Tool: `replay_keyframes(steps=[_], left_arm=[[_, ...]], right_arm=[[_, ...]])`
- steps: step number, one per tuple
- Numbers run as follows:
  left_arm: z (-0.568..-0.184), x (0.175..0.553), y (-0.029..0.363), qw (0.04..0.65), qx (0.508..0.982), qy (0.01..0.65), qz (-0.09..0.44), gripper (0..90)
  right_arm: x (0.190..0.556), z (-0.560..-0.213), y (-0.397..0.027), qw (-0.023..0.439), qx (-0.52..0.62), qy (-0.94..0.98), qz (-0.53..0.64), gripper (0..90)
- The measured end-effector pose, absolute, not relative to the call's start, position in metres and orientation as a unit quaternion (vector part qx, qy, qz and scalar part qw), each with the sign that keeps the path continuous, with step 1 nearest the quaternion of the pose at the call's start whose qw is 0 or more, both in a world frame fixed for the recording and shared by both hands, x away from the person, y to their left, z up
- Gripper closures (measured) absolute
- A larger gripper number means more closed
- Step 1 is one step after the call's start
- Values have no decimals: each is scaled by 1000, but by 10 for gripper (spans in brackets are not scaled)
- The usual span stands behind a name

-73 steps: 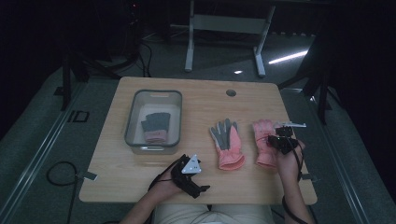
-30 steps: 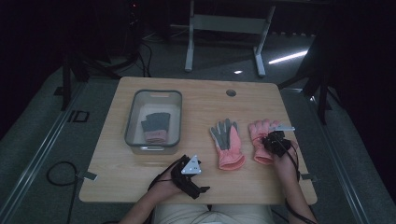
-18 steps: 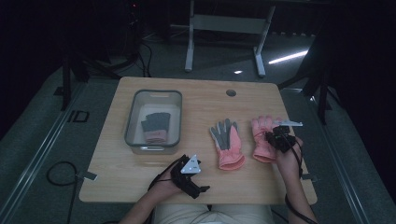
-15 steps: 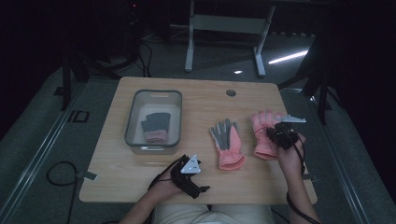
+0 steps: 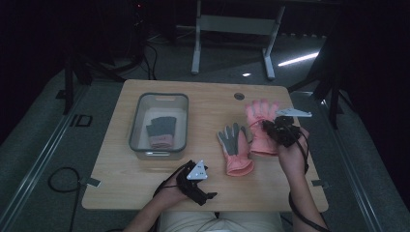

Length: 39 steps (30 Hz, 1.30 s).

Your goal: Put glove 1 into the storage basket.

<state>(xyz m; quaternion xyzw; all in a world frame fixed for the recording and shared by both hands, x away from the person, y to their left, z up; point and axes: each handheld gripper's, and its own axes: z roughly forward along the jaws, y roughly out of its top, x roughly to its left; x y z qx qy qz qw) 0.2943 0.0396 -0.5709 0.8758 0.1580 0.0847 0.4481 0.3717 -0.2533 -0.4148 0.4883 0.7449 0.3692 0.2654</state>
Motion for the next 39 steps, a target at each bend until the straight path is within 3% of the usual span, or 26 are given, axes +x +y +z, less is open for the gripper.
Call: replay_keyframes(steps=[12,39], left_arm=[[-571,294,40,451,873,161,85,25],[-571,295,40,450,874,164,85,25]], right_arm=[[352,-424,-194,236,447,778,372,861],[376,-489,-188,197,493,784,321,848]])
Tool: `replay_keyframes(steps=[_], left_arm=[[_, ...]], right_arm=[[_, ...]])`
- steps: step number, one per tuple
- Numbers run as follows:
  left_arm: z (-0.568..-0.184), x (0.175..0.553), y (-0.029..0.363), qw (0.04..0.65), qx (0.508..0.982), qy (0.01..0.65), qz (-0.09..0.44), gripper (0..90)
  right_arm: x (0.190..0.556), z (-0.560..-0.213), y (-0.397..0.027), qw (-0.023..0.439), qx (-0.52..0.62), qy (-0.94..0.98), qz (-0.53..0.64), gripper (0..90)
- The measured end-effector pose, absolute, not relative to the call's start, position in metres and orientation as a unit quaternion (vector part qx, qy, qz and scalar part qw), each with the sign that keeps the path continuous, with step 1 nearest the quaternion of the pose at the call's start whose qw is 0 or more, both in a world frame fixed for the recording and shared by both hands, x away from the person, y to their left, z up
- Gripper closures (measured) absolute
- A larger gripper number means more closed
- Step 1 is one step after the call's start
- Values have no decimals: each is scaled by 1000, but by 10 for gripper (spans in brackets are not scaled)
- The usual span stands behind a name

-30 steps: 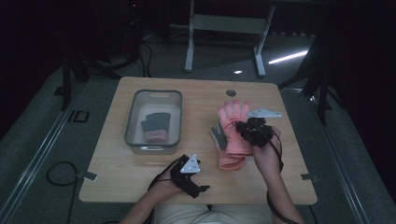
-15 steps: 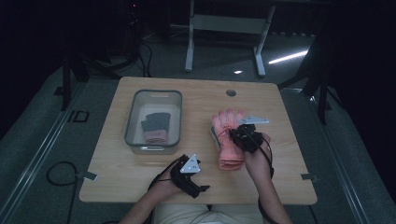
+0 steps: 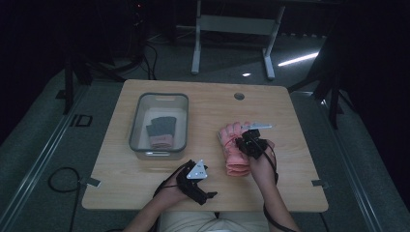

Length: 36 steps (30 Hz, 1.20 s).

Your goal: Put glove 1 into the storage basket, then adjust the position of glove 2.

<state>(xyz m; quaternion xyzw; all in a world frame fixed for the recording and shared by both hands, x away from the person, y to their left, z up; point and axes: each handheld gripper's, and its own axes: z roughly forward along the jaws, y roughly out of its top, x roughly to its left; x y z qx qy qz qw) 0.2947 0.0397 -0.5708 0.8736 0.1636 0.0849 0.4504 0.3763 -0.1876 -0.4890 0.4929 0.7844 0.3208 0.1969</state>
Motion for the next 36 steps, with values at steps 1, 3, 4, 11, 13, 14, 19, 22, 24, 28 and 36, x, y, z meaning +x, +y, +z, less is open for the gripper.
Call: replay_keyframes(steps=[1,3,4,11,13,14,19,22,24,28,36], left_arm=[[-571,295,40,451,873,164,85,24],[-571,295,40,451,873,164,85,24],[-571,295,40,451,873,164,84,24],[-571,295,40,451,873,164,85,25],[-570,295,40,451,873,164,85,24],[-571,295,40,451,873,164,85,24],[-570,296,41,457,870,167,84,24],[-568,296,42,460,867,171,80,24],[-567,297,42,462,866,175,78,25],[-564,297,40,464,863,182,81,25],[-559,295,37,455,863,196,98,25]], right_arm=[[377,-492,-187,195,492,786,319,845],[378,-496,-186,193,491,788,317,837],[378,-498,-185,191,490,789,317,834],[377,-495,-186,188,488,788,326,726],[376,-491,-186,191,483,788,330,682],[375,-489,-186,188,482,788,332,641],[369,-475,-191,181,474,784,357,520],[367,-468,-199,181,472,779,371,426],[364,-463,-204,184,471,773,384,368],[362,-454,-213,167,461,773,402,237],[360,-448,-224,170,451,768,422,170]])
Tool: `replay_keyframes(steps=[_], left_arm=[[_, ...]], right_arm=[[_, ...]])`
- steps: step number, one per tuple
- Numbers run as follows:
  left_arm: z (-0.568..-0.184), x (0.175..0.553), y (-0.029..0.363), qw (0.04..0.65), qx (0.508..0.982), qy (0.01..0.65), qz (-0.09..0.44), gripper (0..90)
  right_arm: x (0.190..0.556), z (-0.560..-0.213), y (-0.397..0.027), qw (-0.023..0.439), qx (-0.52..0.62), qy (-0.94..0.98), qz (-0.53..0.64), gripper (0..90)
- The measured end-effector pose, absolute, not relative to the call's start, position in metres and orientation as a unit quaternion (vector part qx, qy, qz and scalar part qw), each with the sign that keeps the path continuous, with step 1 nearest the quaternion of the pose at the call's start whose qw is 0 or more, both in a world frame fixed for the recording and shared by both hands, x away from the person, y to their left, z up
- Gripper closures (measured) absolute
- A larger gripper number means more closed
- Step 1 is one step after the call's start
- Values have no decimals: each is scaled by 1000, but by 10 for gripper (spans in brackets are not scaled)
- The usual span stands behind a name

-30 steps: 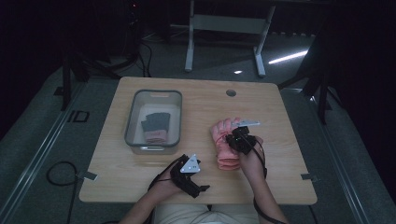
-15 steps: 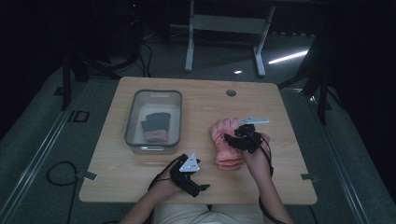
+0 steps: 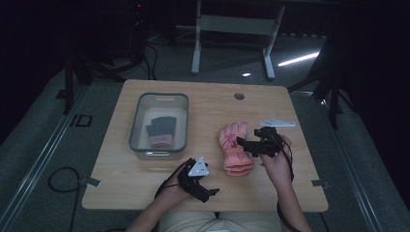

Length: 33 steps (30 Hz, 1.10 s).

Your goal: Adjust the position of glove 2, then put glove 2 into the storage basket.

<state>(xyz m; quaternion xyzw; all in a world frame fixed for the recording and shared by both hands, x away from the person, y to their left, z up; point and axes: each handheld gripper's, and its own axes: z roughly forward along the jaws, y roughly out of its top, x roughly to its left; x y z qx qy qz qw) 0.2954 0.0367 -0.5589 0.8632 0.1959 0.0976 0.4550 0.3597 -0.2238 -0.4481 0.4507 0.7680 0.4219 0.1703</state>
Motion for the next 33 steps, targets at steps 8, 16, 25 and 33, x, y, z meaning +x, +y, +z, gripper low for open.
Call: replay_keyframes(steps=[8,16,25,33], left_arm=[[-540,296,41,483,837,221,134,32],[-516,299,36,496,825,240,129,51],[-480,323,19,493,816,253,163,63],[-462,364,6,493,788,321,180,144]], right_arm=[[358,-449,-230,204,402,785,425,137],[354,-450,-238,192,396,793,422,129],[375,-448,-228,194,416,789,408,574],[394,-464,-211,195,425,799,378,548]])
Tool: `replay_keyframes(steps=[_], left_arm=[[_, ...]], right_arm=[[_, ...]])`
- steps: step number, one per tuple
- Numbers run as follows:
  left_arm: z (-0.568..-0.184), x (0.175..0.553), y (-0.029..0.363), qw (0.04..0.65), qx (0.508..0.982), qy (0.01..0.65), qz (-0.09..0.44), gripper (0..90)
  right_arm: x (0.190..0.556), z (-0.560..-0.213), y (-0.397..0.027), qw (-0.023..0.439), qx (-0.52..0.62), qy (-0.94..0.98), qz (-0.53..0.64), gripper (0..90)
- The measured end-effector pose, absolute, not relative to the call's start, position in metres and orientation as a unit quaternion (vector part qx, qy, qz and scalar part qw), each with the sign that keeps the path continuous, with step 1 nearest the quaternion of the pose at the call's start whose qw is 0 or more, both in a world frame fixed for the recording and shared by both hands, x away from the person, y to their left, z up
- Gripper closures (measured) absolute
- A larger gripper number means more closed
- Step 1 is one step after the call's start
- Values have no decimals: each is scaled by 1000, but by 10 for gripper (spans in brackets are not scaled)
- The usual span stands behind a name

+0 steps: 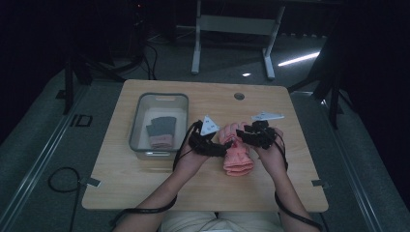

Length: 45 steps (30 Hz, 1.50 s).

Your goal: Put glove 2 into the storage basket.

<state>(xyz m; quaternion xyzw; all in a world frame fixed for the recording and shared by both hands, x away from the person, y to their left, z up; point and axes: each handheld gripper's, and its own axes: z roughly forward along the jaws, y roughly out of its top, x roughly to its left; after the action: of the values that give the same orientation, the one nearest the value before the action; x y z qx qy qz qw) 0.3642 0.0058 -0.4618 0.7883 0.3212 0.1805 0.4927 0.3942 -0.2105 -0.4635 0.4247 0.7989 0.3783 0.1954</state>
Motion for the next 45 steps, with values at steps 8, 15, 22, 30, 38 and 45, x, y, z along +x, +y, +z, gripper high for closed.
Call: replay_keyframes(steps=[8,15,22,30,38,45], left_arm=[[-483,387,-6,450,804,365,134,146],[-510,402,-15,413,815,392,107,146],[-541,421,-21,385,815,430,47,211],[-555,438,-22,396,808,434,-44,362],[-548,436,-23,408,809,417,-72,723],[-536,433,-26,409,813,410,-61,783]], right_arm=[[400,-498,-236,160,463,805,334,453],[409,-512,-250,116,465,812,333,434],[417,-518,-246,93,465,821,318,461],[420,-523,-244,67,467,820,322,572],[417,-524,-244,63,471,810,342,645],[413,-523,-251,55,479,794,370,671]])
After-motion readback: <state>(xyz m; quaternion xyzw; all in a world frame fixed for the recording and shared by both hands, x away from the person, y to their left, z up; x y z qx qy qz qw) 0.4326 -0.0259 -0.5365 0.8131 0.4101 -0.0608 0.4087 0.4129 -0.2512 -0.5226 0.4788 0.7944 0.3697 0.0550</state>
